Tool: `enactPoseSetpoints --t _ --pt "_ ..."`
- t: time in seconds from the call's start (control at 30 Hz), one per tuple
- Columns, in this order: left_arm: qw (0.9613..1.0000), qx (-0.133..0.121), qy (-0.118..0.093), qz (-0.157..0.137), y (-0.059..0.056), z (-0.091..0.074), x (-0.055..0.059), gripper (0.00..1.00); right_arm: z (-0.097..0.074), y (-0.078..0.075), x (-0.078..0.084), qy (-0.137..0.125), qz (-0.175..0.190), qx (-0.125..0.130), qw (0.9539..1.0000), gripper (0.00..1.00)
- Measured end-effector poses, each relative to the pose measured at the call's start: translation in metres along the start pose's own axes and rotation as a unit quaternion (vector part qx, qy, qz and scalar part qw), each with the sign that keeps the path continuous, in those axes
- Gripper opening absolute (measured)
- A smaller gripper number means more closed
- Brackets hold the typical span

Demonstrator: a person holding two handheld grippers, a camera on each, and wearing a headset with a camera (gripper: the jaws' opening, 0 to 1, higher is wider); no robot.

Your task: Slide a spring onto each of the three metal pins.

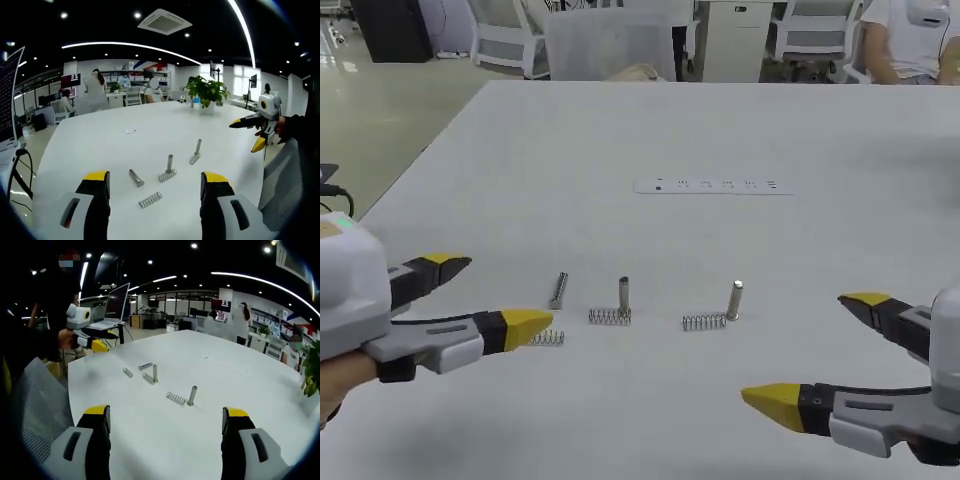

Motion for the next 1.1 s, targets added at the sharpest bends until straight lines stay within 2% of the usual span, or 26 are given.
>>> enactPoseSetpoints --t 0.2,0.47,0.73,1.0,1.1 --pt "0.9999 -0.004 0.012 -0.009 0.012 0.012 0.002 0.66 -0.001 0.0 0.0 0.0 0.002 0.001 1.0 0.91" --pt "0.9996 0.001 0.03 0.0 0.019 0.028 0.003 0.64 -0.001 -0.001 0.001 0.0 0.004 0.002 1.0 0.91" --pt "0.9987 -0.01 0.05 0.001 0.027 0.05 0.006 0.58 -0.001 0.0 0.001 0.0 0.004 0.002 1.0 0.91" --pt "0.9974 -0.012 0.071 -0.001 0.031 0.065 0.014 0.55 0.001 0.001 0.001 0.001 0.005 0.0 1.0 0.91" --pt "0.9962 -0.012 0.086 0.003 0.031 0.071 0.021 0.54 0.002 0.002 0.002 0.004 0.005 -0.002 1.0 0.91"
Point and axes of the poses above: the centre of the closed fingertips' face, and the gripper's own axes: z roughly forward along the fingers, y roughly to its left, x roughly out of its underside, the point moved 4 cm from there along -z, roughly backward along the fingers, and after that the axes turned 8 degrees about z, right-handed, at the moved point
